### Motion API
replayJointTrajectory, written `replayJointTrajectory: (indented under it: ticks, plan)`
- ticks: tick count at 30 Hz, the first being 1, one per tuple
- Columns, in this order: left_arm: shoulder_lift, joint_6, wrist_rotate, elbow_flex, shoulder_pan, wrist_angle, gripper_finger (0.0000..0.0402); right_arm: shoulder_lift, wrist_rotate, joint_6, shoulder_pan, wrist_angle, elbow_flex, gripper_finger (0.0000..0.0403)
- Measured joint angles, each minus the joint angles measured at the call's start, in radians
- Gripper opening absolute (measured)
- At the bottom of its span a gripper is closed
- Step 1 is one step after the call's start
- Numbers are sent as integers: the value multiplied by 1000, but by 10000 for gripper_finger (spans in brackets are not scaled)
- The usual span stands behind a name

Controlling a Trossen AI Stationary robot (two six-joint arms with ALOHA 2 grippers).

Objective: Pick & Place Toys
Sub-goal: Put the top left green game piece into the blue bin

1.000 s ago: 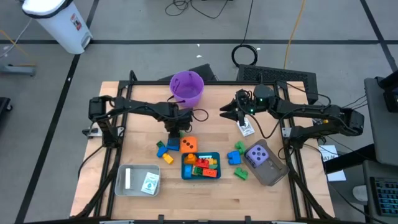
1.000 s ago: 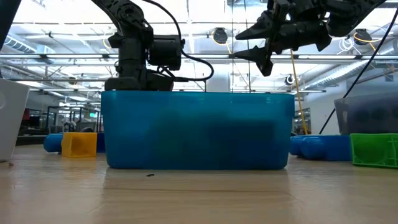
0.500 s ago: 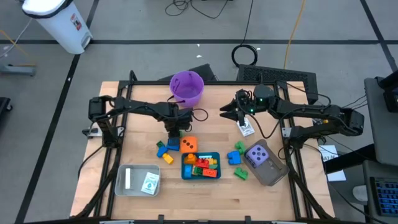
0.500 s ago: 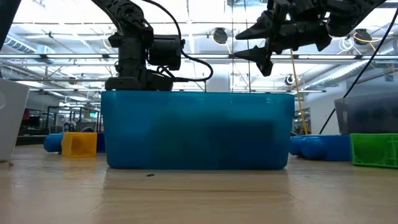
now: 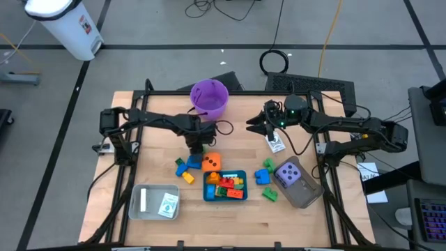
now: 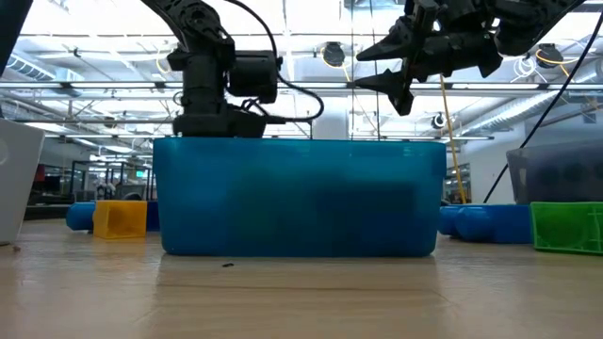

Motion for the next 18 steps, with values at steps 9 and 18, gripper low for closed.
replayJointTrajectory:
  ticks: [9, 18]
  plan:
    - [0, 4, -12, 101, 24, -60, 84, 0, 0, 0, 0, 7, 0, 196]
    - [0, 35, -4, 324, 88, -166, 85, 0, -2, 0, 0, 84, 0, 196]
